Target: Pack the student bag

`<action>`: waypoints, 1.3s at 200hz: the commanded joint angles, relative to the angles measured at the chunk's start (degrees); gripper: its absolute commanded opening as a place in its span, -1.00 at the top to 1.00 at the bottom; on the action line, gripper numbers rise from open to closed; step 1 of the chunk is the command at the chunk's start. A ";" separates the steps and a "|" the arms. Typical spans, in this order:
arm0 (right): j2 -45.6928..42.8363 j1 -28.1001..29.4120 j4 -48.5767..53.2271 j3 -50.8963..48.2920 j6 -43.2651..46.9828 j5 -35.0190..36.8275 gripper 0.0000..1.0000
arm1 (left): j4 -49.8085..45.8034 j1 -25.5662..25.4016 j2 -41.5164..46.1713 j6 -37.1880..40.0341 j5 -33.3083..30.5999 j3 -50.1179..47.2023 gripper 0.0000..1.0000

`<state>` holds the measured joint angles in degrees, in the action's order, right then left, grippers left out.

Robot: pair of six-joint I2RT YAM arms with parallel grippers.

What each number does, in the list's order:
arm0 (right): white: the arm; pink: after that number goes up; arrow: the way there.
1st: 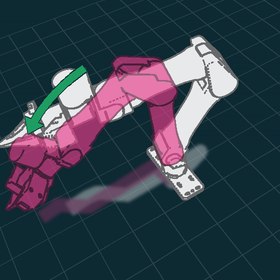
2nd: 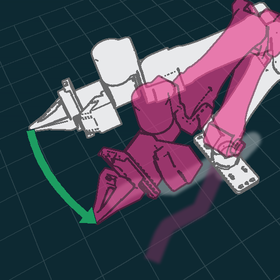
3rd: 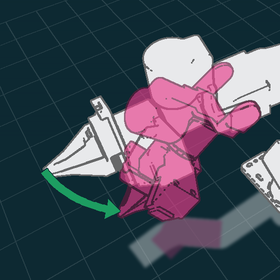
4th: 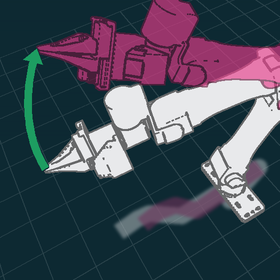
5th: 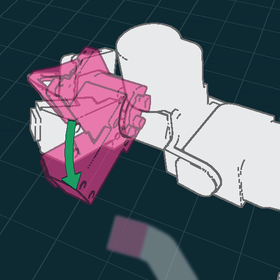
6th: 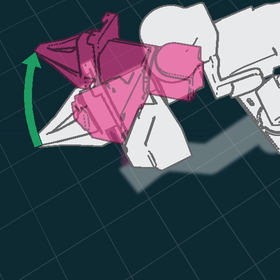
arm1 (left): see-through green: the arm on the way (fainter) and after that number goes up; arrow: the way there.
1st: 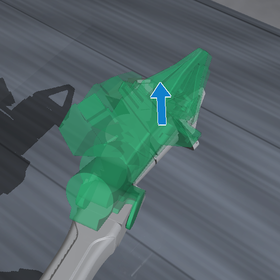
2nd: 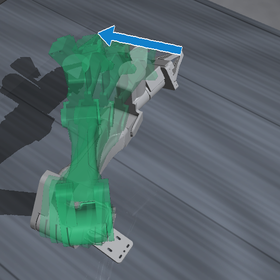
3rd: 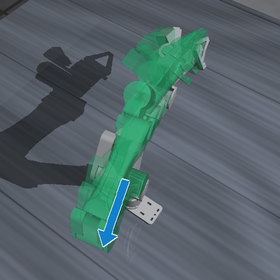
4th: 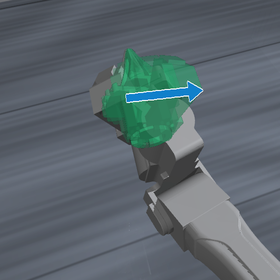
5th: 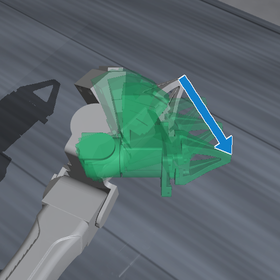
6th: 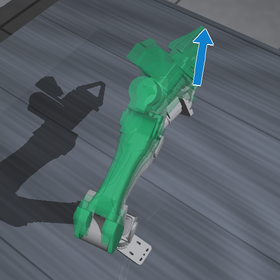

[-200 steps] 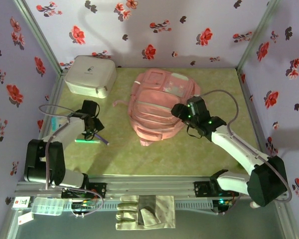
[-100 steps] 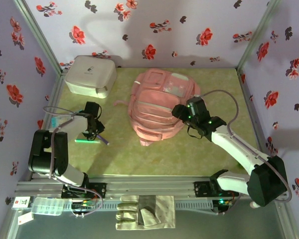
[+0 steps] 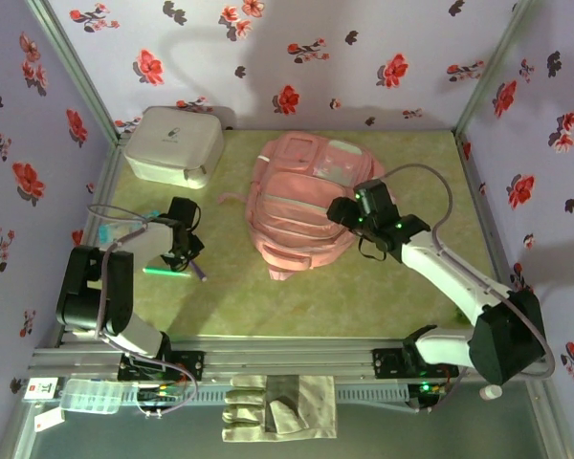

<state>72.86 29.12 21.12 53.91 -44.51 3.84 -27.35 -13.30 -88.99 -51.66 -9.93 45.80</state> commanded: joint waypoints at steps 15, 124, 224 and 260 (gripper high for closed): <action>4.27 -0.30 5.66 7.52 14.30 1.14 -0.55 | 0.13 -1.55 2.21 -0.79 1.86 1.40 0.87; 24.21 10.89 23.14 30.21 56.50 0.47 -0.32 | -6.09 -4.21 16.51 1.80 3.20 9.28 0.93; 35.35 11.61 26.25 37.41 61.93 6.31 0.14 | -5.43 -4.37 16.57 2.35 4.97 9.48 0.93; 33.74 11.62 22.48 37.07 62.01 10.56 0.55 | -5.00 -4.39 17.05 2.61 5.88 9.39 0.93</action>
<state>108.12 41.28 46.63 89.54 16.64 7.57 -31.99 -17.32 -73.21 -50.43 -5.17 53.87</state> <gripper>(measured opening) 0.288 0.125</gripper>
